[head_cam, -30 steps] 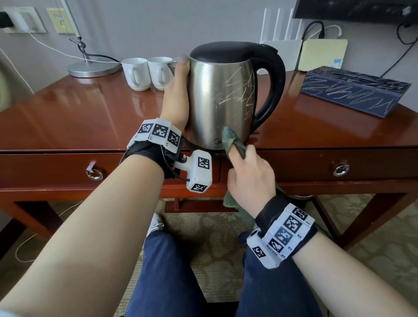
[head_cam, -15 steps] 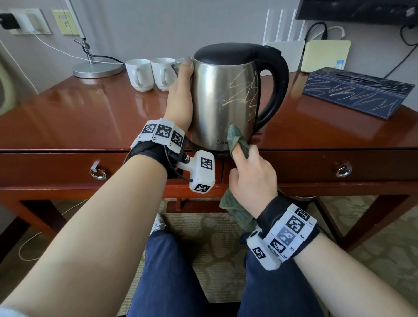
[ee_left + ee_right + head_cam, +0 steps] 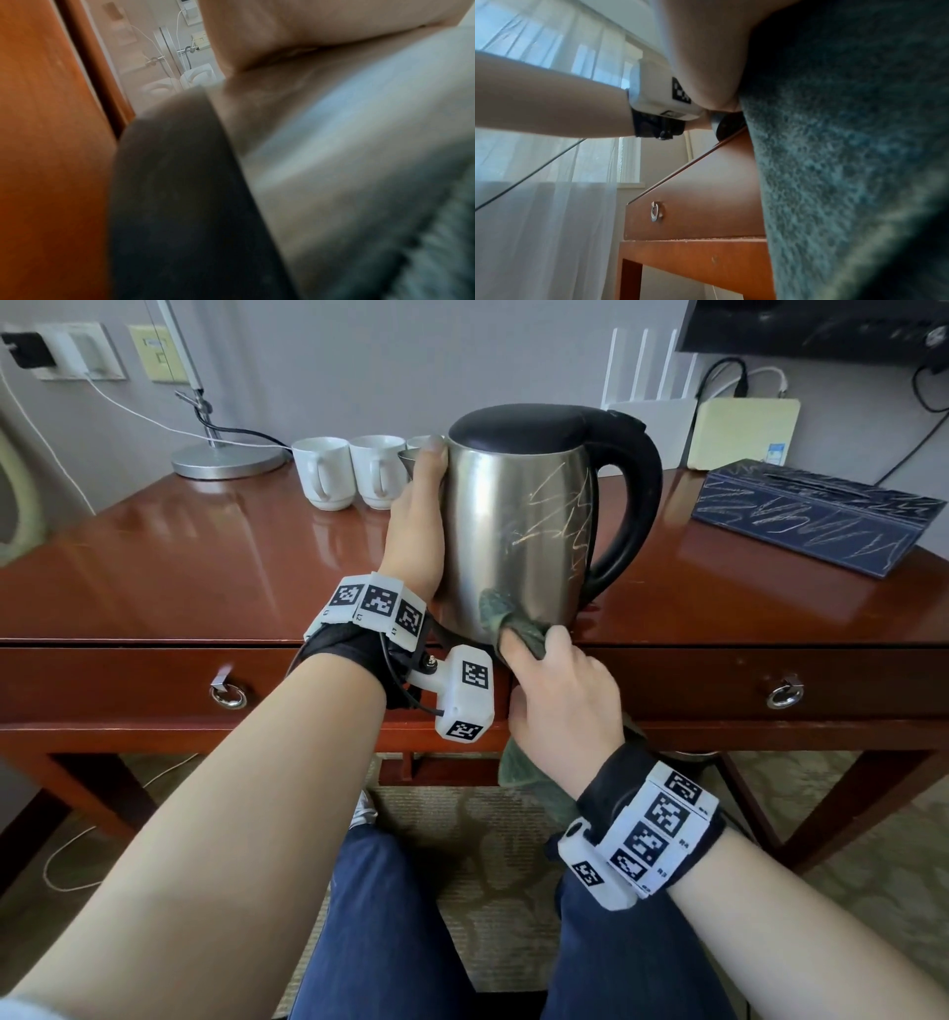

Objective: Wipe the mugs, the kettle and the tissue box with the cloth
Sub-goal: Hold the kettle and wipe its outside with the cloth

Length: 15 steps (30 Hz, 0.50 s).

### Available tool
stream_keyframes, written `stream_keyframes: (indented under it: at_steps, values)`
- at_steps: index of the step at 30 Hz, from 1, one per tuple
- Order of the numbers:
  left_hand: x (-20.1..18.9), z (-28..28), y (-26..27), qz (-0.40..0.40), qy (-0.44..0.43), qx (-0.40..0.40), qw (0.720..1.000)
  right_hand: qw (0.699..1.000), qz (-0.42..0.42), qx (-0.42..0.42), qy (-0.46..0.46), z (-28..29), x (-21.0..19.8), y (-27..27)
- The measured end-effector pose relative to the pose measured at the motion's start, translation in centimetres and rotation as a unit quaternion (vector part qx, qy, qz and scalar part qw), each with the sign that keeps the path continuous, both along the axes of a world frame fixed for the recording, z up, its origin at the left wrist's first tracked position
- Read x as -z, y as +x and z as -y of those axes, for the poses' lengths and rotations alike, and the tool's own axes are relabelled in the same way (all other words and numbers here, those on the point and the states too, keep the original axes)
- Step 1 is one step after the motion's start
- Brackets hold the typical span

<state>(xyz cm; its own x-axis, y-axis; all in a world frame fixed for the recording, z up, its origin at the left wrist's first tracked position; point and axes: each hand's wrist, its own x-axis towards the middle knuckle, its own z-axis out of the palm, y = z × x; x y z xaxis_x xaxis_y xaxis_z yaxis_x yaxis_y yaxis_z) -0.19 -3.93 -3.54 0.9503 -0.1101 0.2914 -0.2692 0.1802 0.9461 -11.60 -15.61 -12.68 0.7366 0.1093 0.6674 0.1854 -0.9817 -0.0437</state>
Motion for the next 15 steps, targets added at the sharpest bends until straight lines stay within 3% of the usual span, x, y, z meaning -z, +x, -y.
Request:
stream_keyframes:
  at_steps: [4,8,15]
  values:
    - [0.0,-0.1,0.0,0.013,0.008,0.016,1.0,0.998,0.035,0.023,-0.044,0.0,-2.6,0.3]
    - [0.0,-0.1,0.1,0.003,0.001,0.023,1.0,0.998,0.051,0.031,-0.024,0.6,-4.8,0.6]
    - [0.0,-0.1,0.0,0.012,0.004,0.005,1.0,0.999,-0.012,0.041,-0.019,0.4,-2.0,-0.1]
